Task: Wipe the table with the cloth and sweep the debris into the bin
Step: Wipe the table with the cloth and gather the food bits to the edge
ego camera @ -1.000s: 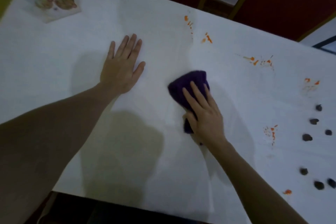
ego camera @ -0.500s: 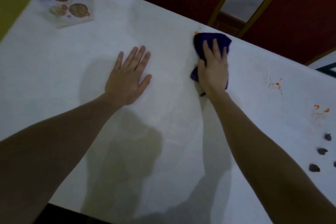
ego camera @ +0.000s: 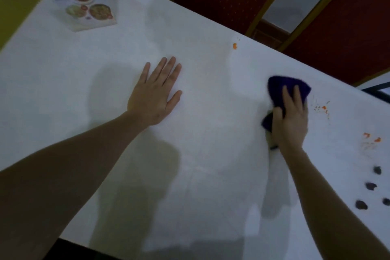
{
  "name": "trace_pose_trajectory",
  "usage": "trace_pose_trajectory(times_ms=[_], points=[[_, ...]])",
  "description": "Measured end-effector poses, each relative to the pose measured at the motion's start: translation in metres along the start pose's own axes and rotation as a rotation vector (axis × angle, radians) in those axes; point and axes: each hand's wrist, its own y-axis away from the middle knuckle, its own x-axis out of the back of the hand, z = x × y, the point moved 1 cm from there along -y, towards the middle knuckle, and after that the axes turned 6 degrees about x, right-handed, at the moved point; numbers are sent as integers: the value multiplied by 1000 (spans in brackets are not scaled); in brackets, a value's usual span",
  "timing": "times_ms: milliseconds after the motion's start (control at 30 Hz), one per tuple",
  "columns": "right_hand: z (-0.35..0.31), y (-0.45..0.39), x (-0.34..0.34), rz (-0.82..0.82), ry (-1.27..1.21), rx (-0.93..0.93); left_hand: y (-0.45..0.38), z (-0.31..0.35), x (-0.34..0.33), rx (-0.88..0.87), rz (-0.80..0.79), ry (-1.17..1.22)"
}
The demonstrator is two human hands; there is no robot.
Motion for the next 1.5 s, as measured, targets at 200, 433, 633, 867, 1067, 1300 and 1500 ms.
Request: trace_pose_trajectory(times_ms=[200,433,633,867,1067,1300,1500], points=[[-69,-89,-27,6,-30,6,2,-2,-1,-9,9,7],[-101,-4,-40,-155,-47,418,1,-2,-1,0,-1,1],[-27,31,-7,-119,18,282,1,0,2,4,1,10],[-51,-92,-22,28,-38,-25,1,0,2,1,6,20],[-135,-106,-53,-132,-85,322,1,-1,0,1,-2,5],[-87,28,-32,-259,-55,549,0,-1,1,7,-10,-5],[-20,-5,-2,-117,-5,184,-1,-1,0,10,-11,14]])
